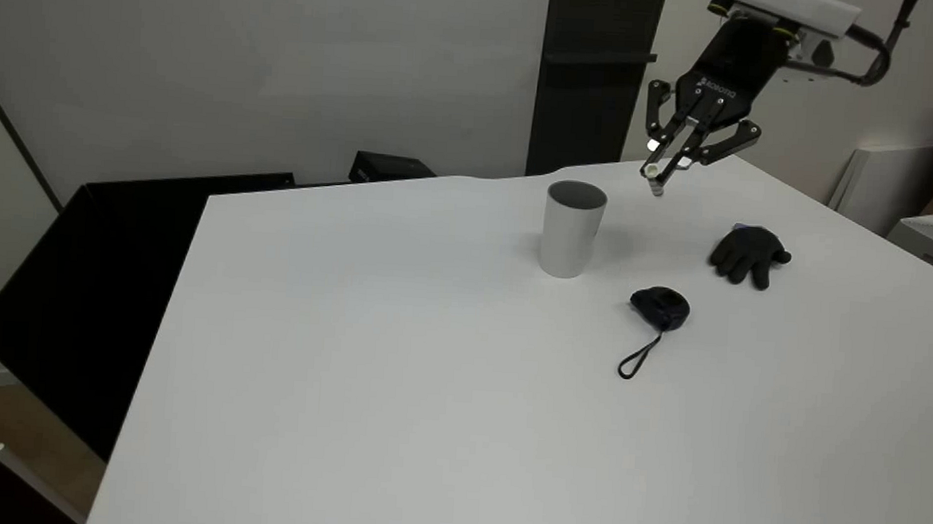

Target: Put the marker in the mug

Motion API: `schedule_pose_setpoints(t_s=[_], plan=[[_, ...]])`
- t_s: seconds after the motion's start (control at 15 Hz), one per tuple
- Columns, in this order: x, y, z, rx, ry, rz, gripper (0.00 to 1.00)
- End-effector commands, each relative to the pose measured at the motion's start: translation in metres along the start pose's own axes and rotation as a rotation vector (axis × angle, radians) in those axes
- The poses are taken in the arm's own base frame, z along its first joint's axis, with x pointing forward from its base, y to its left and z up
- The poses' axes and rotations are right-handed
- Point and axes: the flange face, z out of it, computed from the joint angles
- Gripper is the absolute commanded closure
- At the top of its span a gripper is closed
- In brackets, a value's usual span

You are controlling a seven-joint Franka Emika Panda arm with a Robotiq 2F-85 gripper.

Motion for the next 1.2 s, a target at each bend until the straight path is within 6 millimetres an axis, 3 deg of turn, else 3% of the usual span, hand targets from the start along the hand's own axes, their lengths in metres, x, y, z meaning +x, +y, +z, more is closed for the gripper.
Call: schedule_pose_setpoints(t_s=[0.0, 0.47, 1.13], plan=[[-0.005, -0.032, -0.005, 0.021, -0.039, 0.038, 0.93], [-0.017, -0.061, -0.017, 0.058, -0.128, 0.036, 0.93], [-0.02, -0.071, -0.023, 0.077, -0.251, 0.039, 0.93]])
